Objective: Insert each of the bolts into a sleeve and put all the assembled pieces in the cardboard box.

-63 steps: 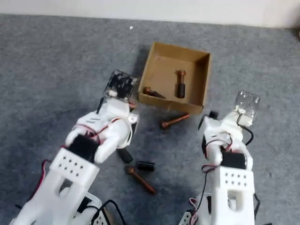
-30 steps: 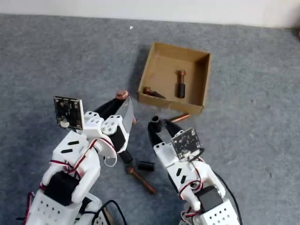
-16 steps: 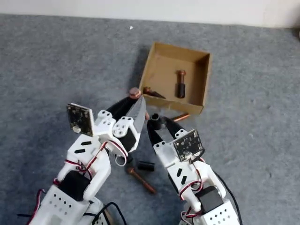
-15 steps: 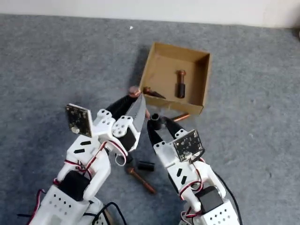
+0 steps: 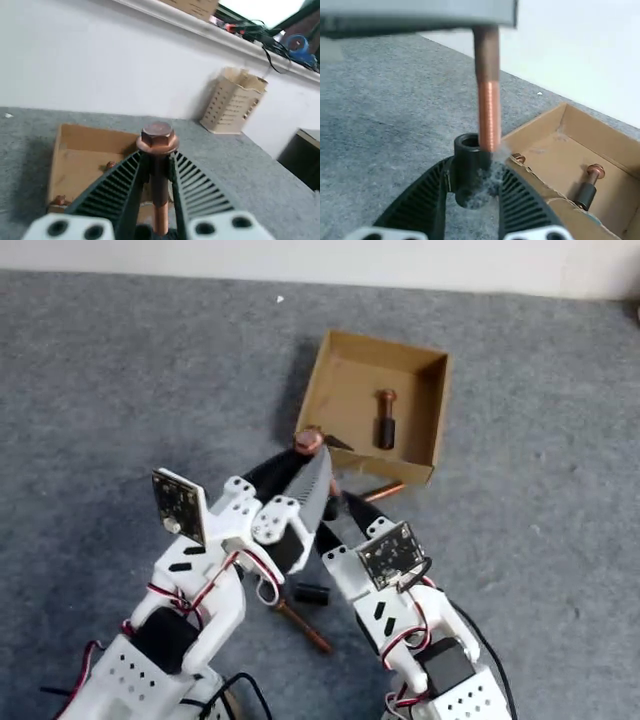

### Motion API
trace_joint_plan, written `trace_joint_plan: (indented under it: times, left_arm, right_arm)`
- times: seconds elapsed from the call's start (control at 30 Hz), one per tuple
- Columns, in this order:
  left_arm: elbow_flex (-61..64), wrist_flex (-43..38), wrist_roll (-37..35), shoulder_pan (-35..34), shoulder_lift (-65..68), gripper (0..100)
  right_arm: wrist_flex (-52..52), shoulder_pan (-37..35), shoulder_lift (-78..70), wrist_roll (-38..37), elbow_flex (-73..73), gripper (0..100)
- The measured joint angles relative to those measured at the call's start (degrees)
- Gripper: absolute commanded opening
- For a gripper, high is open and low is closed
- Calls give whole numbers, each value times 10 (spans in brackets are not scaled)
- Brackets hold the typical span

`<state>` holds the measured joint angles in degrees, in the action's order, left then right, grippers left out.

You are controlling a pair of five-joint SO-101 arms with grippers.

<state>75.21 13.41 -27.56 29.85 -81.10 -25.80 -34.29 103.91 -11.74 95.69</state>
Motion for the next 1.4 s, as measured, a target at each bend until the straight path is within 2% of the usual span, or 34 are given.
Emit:
trace_joint_plan:
  times: [0.43, 0.63, 0.8, 1.07, 1.17, 1.4]
  left_arm:
    - [31, 0, -1, 6, -3, 6]
    - [32, 3, 0, 0, -100, 6]
    - [57, 41, 0, -13, -185, 6]
    - [113, 42, 0, -18, -197, 6]
    - [127, 40, 25, -18, -207, 6]
    - [173, -41, 48, -18, -206, 6]
  right_arm:
    - [0, -4, 0, -1, 0, 5]
    - [0, -4, 0, -1, 0, 5]
    - [0, -4, 0, -1, 0, 5]
    - [-1, -4, 0, -1, 0, 5]
    - [-1, -3, -1, -1, 0, 5]
    - [-1, -1, -1, -2, 0, 5]
